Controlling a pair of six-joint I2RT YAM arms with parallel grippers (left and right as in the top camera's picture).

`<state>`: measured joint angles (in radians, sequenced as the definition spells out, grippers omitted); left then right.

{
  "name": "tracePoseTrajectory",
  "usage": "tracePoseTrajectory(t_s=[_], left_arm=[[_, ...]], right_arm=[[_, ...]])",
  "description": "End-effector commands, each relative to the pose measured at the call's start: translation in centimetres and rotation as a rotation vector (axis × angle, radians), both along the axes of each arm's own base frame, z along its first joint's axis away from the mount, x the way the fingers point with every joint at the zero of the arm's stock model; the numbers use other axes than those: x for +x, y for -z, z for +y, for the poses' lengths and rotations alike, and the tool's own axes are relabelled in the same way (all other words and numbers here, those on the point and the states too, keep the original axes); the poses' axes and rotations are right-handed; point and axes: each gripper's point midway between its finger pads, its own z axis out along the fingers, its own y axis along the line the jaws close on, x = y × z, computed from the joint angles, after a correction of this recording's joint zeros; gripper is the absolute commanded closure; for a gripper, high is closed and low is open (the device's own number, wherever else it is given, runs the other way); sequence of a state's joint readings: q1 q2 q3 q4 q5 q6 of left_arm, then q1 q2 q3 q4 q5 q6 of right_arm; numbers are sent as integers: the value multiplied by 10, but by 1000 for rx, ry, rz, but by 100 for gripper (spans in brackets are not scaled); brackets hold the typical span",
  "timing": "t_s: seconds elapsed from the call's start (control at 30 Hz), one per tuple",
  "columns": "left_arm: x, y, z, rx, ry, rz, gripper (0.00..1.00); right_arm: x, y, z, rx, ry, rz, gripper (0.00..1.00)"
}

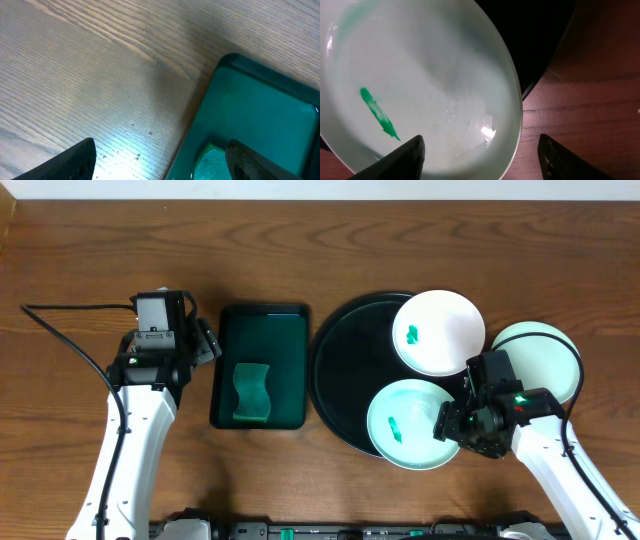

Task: Clean dirty plates on tray and stack at the side
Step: 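Slide the pale green plate left toward the black tray's center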

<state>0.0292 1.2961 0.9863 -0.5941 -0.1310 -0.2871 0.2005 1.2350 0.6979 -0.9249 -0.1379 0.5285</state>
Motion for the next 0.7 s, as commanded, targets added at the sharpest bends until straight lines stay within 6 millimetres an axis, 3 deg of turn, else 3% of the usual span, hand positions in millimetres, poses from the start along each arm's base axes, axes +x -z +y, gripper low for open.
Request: tracePoseTrajectory(t_s=[0.0, 0.13, 0.23, 0.3, 0.67], left_arm=[[2, -6, 3, 13, -5, -15, 17], [2, -6, 3, 13, -5, -15, 17], [2, -6, 3, 13, -5, -15, 17], [2, -6, 3, 13, -5, -15, 17], [2, -6, 3, 13, -5, -15, 17]], right_arm=[[-1, 0, 0, -7, -26, -8, 30], [0, 1, -2, -15, -24, -12, 30], [3, 2, -16, -96, -13, -27, 32], [3, 2, -26, -154, 11, -28, 37], [-11, 16, -29, -156, 71, 19, 68]])
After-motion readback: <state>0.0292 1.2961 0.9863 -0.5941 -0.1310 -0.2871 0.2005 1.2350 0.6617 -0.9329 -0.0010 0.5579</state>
